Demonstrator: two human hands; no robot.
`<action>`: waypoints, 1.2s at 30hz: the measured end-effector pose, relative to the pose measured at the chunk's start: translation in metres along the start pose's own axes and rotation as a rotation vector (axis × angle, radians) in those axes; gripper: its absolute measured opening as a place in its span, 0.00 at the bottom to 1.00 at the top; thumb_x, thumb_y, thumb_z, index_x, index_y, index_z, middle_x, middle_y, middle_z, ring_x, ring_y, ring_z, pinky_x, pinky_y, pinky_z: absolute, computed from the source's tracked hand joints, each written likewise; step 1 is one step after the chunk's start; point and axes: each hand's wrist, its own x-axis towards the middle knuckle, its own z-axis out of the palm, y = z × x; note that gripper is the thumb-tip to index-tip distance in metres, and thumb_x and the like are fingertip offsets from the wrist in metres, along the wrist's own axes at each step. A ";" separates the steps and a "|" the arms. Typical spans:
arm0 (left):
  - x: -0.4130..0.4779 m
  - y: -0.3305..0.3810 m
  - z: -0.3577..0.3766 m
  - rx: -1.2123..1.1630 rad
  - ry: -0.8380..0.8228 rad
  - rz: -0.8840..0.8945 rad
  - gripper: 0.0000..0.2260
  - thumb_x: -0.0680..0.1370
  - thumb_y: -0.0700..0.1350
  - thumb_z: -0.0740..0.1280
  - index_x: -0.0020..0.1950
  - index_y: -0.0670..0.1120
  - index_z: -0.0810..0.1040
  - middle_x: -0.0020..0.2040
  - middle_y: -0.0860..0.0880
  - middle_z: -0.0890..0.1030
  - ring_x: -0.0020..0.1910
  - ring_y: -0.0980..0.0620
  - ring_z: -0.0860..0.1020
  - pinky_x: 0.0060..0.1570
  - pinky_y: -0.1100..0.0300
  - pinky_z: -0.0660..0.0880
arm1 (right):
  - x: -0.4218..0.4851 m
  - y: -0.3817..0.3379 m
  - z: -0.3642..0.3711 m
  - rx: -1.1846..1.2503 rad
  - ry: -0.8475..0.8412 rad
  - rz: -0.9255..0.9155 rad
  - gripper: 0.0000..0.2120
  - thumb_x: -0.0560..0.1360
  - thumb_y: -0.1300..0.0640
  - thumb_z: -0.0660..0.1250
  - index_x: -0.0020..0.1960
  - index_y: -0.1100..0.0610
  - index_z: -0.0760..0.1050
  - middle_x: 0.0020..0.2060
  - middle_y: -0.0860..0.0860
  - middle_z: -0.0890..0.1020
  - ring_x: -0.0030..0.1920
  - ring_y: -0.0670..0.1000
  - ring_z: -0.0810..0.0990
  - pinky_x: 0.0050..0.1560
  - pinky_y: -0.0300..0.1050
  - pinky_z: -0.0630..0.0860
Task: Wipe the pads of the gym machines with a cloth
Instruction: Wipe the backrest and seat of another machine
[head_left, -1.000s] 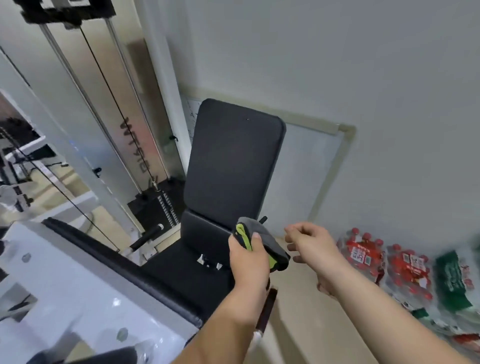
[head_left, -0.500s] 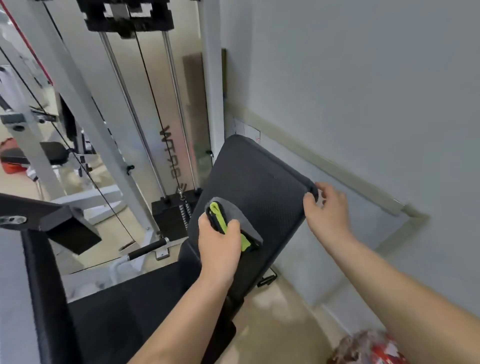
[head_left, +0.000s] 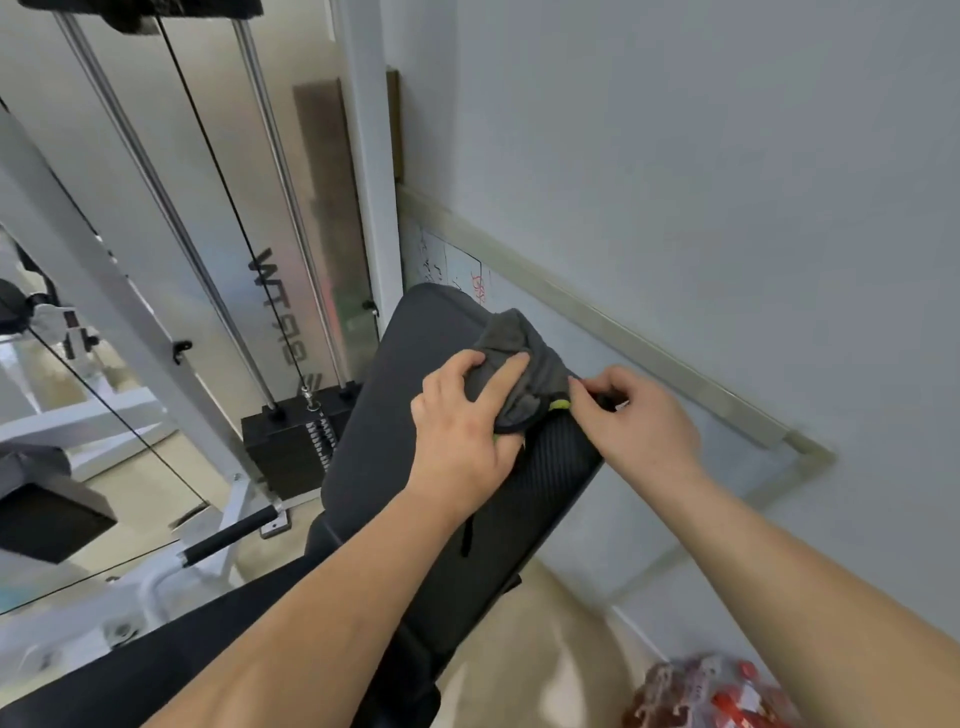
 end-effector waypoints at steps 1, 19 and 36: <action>0.006 -0.008 0.001 0.010 0.001 -0.005 0.31 0.73 0.50 0.68 0.76 0.59 0.68 0.70 0.45 0.65 0.65 0.41 0.68 0.58 0.41 0.72 | 0.002 -0.003 -0.002 -0.044 -0.006 0.009 0.21 0.72 0.30 0.65 0.41 0.49 0.78 0.37 0.38 0.82 0.42 0.43 0.79 0.41 0.44 0.71; -0.021 -0.041 0.007 0.022 0.035 -0.258 0.29 0.72 0.44 0.65 0.73 0.57 0.69 0.68 0.46 0.68 0.61 0.40 0.69 0.59 0.41 0.75 | 0.003 -0.005 -0.011 -0.082 -0.099 -0.056 0.24 0.72 0.26 0.63 0.41 0.47 0.78 0.37 0.41 0.83 0.43 0.48 0.81 0.45 0.47 0.77; -0.023 -0.033 0.013 -0.123 0.076 -0.401 0.30 0.70 0.39 0.66 0.72 0.55 0.71 0.65 0.47 0.69 0.58 0.41 0.69 0.59 0.43 0.74 | 0.033 -0.061 0.003 -0.218 -0.157 -0.333 0.28 0.75 0.33 0.64 0.70 0.46 0.72 0.66 0.47 0.77 0.65 0.51 0.77 0.61 0.55 0.77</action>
